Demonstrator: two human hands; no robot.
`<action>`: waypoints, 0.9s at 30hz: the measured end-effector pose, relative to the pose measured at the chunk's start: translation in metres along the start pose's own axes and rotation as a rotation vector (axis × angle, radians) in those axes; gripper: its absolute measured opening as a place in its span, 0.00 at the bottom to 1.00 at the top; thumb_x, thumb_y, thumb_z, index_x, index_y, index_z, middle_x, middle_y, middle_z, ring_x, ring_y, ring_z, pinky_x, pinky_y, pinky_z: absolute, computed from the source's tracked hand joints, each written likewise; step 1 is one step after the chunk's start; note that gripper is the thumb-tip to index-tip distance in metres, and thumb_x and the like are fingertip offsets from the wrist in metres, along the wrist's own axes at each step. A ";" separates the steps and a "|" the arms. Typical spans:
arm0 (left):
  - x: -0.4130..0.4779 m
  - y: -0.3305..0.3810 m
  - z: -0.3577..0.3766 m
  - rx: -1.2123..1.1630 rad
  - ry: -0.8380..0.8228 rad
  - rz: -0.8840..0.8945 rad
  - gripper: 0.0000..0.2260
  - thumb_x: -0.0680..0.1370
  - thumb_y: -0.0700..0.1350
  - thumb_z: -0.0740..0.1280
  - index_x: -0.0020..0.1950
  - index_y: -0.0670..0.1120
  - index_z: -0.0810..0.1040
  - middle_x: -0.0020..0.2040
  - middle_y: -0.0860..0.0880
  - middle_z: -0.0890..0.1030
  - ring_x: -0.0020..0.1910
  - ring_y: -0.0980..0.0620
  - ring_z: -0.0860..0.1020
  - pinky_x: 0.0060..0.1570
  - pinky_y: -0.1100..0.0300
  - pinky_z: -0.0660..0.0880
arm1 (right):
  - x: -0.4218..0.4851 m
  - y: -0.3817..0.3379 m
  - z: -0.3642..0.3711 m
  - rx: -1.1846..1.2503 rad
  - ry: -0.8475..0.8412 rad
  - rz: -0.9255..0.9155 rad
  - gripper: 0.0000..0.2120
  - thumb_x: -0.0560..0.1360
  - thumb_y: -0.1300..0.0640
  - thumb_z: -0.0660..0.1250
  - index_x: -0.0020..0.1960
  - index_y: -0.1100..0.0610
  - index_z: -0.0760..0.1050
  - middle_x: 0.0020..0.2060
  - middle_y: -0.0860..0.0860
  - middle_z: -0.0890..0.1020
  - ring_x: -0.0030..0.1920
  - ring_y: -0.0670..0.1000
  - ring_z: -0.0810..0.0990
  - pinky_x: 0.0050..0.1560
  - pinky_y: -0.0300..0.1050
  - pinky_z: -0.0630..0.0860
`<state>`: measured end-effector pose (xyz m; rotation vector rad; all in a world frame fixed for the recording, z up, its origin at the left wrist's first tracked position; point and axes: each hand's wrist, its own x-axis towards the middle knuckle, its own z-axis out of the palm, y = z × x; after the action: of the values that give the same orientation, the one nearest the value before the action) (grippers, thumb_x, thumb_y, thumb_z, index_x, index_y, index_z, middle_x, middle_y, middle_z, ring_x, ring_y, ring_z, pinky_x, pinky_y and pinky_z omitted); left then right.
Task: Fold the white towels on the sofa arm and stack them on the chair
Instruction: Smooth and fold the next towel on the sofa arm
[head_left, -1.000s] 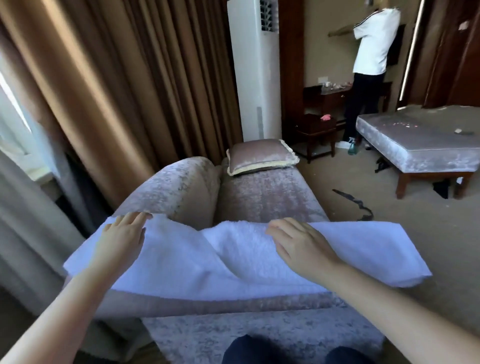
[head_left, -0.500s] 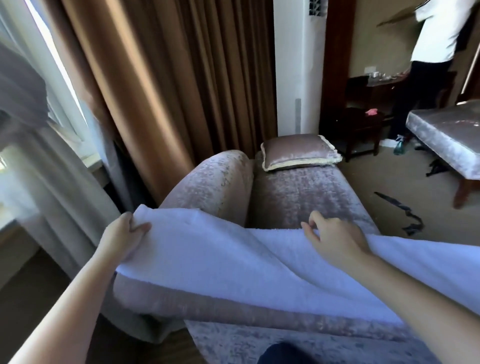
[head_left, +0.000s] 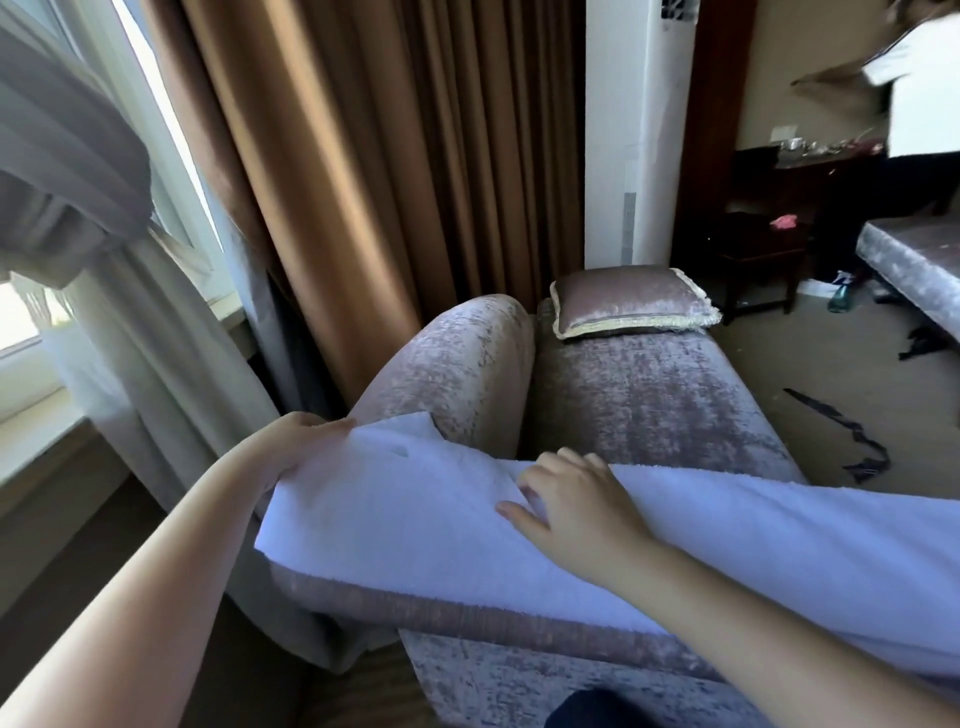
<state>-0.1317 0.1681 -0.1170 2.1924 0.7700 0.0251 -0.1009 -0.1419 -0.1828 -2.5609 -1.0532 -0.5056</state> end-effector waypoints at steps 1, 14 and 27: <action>0.002 0.003 -0.002 -0.020 -0.032 0.020 0.12 0.77 0.54 0.69 0.47 0.45 0.83 0.42 0.44 0.86 0.43 0.43 0.84 0.47 0.49 0.81 | 0.004 -0.004 0.000 0.019 -0.050 0.031 0.29 0.73 0.33 0.47 0.42 0.53 0.77 0.38 0.46 0.75 0.43 0.50 0.73 0.46 0.48 0.69; 0.004 -0.034 -0.012 -0.323 0.021 0.303 0.11 0.74 0.29 0.65 0.38 0.44 0.75 0.28 0.54 0.76 0.28 0.53 0.73 0.27 0.67 0.70 | -0.005 -0.021 0.008 0.339 -0.048 -0.405 0.11 0.75 0.56 0.66 0.57 0.51 0.81 0.42 0.46 0.77 0.42 0.46 0.76 0.37 0.41 0.72; -0.019 -0.047 -0.005 0.025 0.209 0.137 0.13 0.80 0.53 0.63 0.45 0.45 0.78 0.40 0.48 0.80 0.39 0.49 0.78 0.34 0.59 0.70 | -0.008 -0.035 0.030 0.116 -0.017 -0.409 0.14 0.70 0.50 0.71 0.54 0.52 0.80 0.44 0.46 0.79 0.40 0.48 0.79 0.32 0.39 0.75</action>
<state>-0.1727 0.1850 -0.1416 2.2873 0.7357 0.3190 -0.1255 -0.1108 -0.2069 -2.2558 -1.5747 -0.5040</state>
